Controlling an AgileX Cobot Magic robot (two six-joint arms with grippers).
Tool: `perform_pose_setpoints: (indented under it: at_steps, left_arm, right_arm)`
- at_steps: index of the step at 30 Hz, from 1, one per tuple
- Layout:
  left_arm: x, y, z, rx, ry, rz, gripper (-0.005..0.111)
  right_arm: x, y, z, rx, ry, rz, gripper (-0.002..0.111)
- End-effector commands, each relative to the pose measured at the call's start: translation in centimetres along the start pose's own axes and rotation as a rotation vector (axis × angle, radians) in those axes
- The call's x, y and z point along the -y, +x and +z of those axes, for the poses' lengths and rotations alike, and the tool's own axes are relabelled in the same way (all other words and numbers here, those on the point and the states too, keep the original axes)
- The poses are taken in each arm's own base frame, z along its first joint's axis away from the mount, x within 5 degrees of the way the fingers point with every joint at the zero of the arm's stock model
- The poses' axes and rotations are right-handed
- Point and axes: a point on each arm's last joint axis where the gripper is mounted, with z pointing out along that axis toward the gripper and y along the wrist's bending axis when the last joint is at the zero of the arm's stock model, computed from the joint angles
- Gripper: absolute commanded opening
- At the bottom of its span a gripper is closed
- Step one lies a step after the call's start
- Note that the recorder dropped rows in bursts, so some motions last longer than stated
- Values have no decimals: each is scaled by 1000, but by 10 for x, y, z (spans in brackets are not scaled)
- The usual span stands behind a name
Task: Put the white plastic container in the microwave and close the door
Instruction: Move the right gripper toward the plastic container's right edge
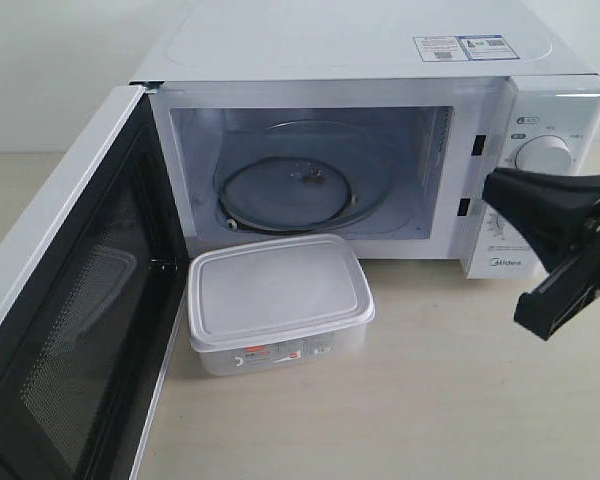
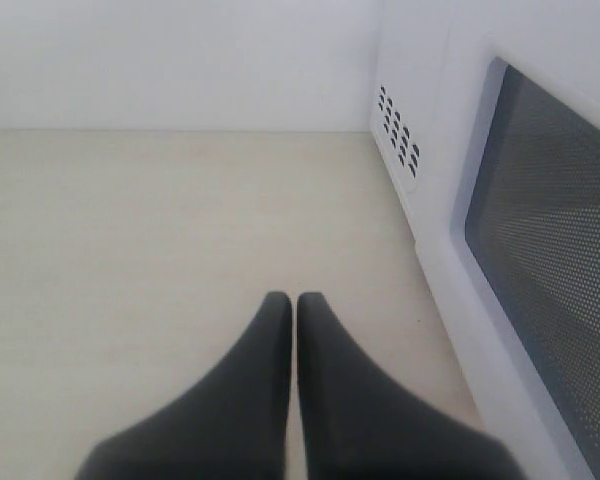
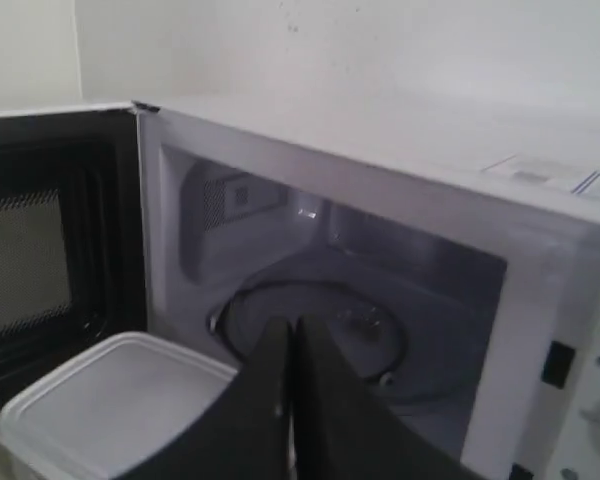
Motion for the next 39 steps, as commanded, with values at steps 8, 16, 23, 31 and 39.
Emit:
perform_pose_setpoints:
  at_steps: [8,16,23,31,39]
  left_arm:
    - [0,1,0,0,-2,-8,4]
    - [0,1,0,0,-2,-8,4]
    - [0,1,0,0,-2,-8,4]
    - [0,1,0,0,-2,-8,4]
    - [0,1,0,0,-2,-8,4]
  right_arm:
    - [-7,39,13,-126,-176,66,0]
    - [-31,58,31,-134,-331,149,0]
    - [-33,74,57,-223,-296,458,0]
    - [-14,92,83,-398,-133,690,0]
    - [1,98,110,-531,-45,781,0]
